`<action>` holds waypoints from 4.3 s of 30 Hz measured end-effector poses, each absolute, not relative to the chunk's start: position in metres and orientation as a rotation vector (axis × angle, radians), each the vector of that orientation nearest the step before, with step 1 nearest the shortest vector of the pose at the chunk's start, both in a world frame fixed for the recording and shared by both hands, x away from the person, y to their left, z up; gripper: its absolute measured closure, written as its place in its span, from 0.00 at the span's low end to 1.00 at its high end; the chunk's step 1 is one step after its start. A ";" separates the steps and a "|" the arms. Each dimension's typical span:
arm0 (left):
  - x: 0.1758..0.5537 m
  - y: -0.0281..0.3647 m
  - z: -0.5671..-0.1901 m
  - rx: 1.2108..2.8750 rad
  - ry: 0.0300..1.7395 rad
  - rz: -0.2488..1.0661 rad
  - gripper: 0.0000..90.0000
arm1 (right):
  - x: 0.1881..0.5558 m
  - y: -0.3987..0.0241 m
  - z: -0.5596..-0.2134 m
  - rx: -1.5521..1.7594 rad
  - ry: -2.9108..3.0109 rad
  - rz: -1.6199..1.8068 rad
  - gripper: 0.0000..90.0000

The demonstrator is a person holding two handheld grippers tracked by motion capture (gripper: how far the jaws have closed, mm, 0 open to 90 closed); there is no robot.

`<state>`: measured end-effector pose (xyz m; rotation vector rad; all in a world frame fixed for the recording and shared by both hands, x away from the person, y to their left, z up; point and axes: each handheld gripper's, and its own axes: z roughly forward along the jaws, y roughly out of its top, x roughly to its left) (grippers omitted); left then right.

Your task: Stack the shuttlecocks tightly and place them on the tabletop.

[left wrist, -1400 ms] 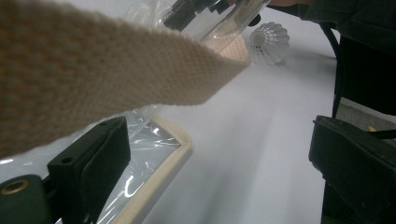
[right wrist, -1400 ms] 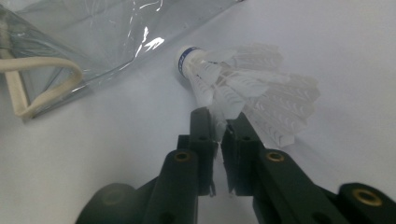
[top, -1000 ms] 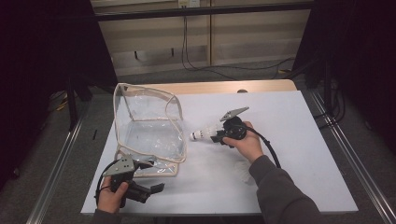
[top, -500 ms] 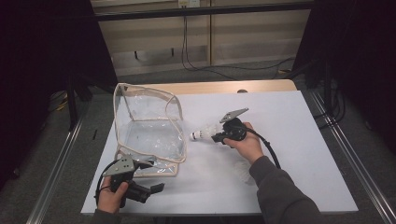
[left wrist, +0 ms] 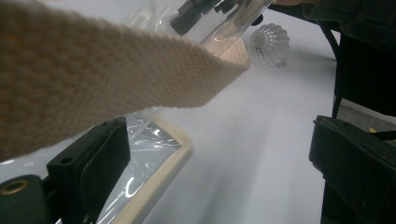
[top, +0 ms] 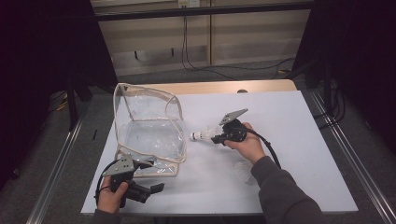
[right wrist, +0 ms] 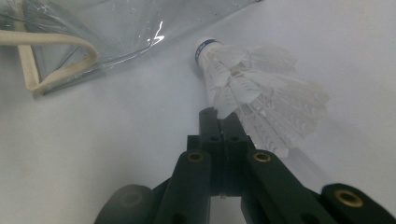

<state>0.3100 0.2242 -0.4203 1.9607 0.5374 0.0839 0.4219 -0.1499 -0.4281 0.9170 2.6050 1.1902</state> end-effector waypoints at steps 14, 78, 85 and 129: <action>0.310 0.224 -0.420 1.961 0.536 0.086 0.06 | 0.424 -0.151 -0.431 0.969 2.568 1.170 0.86; 0.310 0.223 -0.420 1.961 0.543 0.090 0.06 | 0.364 -0.209 -0.404 1.093 2.390 1.274 0.17; 0.310 0.223 -0.420 1.961 0.545 0.090 0.06 | 0.356 -0.218 -0.404 1.105 2.349 1.319 0.13; 0.308 0.222 -0.419 1.966 0.546 0.112 0.05 | 0.316 -0.229 -0.420 1.011 2.398 1.215 0.18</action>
